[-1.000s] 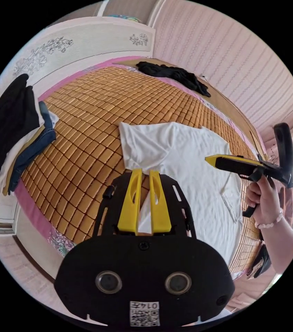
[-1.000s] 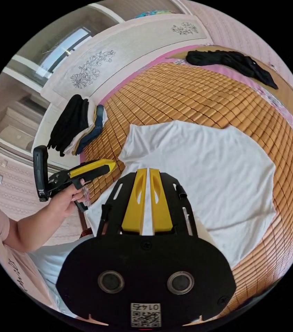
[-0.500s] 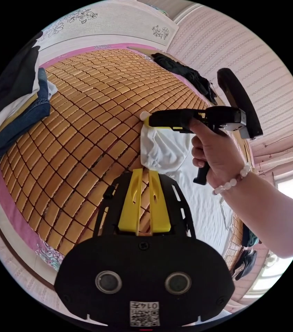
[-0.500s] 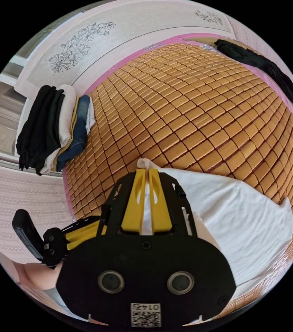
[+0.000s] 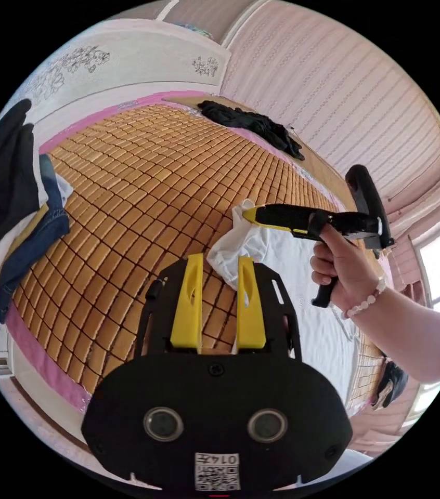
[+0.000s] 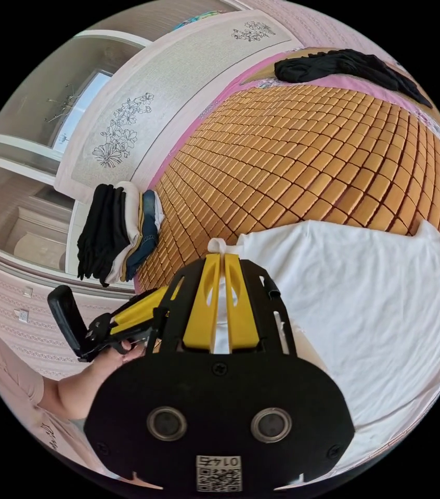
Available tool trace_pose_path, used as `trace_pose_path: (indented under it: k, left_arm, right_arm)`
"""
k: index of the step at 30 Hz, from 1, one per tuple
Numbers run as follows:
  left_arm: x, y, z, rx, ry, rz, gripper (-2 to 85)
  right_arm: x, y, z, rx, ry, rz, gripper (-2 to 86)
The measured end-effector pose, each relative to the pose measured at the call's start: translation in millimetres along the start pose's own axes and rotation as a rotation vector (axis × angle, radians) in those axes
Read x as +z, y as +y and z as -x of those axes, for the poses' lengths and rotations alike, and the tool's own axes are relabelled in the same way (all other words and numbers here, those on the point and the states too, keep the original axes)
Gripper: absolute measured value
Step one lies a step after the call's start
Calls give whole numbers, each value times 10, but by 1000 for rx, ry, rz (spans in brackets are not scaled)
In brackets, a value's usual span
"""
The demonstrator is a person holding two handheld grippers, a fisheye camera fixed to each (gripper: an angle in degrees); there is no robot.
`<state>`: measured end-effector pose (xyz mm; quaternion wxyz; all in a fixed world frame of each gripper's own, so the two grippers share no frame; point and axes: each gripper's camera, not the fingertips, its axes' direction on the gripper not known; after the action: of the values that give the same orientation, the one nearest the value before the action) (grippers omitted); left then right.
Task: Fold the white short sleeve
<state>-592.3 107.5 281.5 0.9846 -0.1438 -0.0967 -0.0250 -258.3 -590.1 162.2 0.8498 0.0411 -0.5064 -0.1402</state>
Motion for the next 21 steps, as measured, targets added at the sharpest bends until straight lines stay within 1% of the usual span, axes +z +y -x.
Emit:
trace_pose_path:
  k: [1, 2, 3, 5, 8, 10, 12, 15, 16, 18, 21]
  left_arm:
    - [80, -21, -1, 1, -5, 38, 82]
    - [194, -64, 30, -46, 1, 110, 55]
    - [164, -77, 44, -56, 50, 70, 31]
    - [170, -88, 51, -37, 164, 53, 5]
    - [185, -54, 64, -73, 197, 68, -7]
    - [39, -29, -25, -18, 239, 8, -8]
    - [-174, 14, -299, 143, 327, -58, -5]
    - [-225, 136, -651, 300, 406, -40, 10]
    - [-203, 170, -695, 319, 416, -30, 18]
    - [-83, 268, -784, 357, 409, 50, 44]
    - [-31, 277, -776, 363, 379, 116, 56]
  right_arm:
    - [-18, 21, 4, -4, -17, -1, 6]
    - [-67, 56, 6, -7, -30, -19, 6]
    - [-108, 82, 8, -11, -37, -39, 6]
    - [-282, 204, 3, -33, -69, -119, 6]
    - [-384, 327, -59, -21, -61, -132, 7]
    - [-484, 399, -112, -3, -61, -153, 8]
    - [-667, 496, -162, 19, -61, -206, 10]
    - [-1009, 786, -258, 112, -34, -311, 16]
    - [-1092, 922, -300, 149, -20, -332, 21]
    - [-1139, 1105, -362, 172, 3, -328, 35]
    - [-1072, 1314, -511, 243, 80, -192, 68]
